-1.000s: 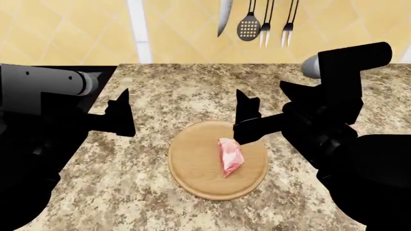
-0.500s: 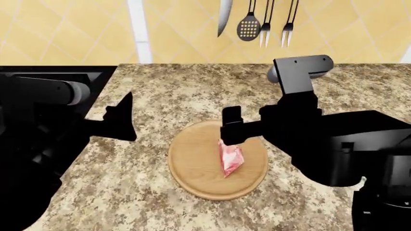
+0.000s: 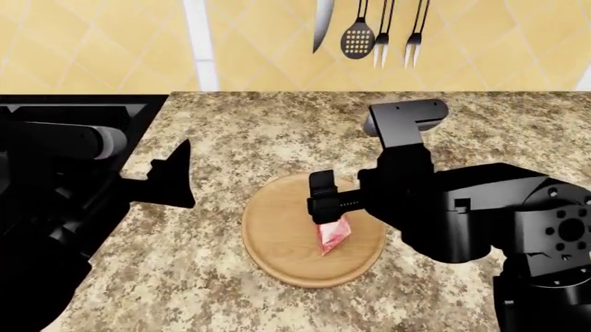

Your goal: Frozen meat rests on a plate on the counter. Retrieve the meat and place it in a pot on a burner. Then turn the burner on.

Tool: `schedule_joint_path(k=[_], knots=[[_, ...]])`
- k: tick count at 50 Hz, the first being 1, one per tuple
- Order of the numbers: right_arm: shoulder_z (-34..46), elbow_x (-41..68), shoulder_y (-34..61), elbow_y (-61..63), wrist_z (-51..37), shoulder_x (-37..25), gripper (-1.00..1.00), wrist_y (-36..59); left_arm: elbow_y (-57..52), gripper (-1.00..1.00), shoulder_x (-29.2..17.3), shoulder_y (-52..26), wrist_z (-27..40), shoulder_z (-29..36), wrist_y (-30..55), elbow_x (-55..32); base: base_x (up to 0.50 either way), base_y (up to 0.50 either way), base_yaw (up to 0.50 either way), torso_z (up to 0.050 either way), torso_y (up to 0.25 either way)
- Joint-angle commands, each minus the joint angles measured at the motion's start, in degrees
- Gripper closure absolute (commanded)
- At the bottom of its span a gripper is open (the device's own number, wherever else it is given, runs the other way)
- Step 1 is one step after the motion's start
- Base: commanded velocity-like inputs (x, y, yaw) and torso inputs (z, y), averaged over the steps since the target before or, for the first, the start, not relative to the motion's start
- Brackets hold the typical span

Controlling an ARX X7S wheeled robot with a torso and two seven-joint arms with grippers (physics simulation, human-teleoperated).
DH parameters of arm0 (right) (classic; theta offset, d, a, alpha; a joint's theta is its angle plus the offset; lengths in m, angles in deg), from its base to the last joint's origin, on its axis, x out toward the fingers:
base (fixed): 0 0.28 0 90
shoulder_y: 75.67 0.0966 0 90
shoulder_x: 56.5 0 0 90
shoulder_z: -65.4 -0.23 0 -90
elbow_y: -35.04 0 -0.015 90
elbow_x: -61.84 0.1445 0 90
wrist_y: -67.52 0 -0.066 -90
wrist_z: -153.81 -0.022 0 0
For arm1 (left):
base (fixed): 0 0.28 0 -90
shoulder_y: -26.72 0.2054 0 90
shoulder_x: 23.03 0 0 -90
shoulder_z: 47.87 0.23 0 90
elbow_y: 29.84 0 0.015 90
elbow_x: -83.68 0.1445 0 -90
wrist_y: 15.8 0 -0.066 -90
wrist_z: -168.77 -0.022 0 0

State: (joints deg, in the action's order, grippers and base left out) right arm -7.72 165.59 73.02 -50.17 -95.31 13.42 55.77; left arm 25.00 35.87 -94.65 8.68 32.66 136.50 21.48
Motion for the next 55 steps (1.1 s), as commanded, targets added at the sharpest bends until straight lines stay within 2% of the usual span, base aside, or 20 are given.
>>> schedule_joint_path(k=[1,55], knots=[[1.6,-1.5,-0.4,-1.5,1.8,0.2,-1.00,-0.4,1.0,-1.00,-0.1,0.7,-0.9,0.6,-1.2,1.1,0.00,0.00,0.00,0.000,0.000],[8.7,-5.8,-3.6,-3.4,6.6,1.3,-1.00,-2.5,4.0,-1.00,-0.4,4.9,-3.8,1.4,-6.4,4.4,0.00,0.00,0.00,0.000,0.000]])
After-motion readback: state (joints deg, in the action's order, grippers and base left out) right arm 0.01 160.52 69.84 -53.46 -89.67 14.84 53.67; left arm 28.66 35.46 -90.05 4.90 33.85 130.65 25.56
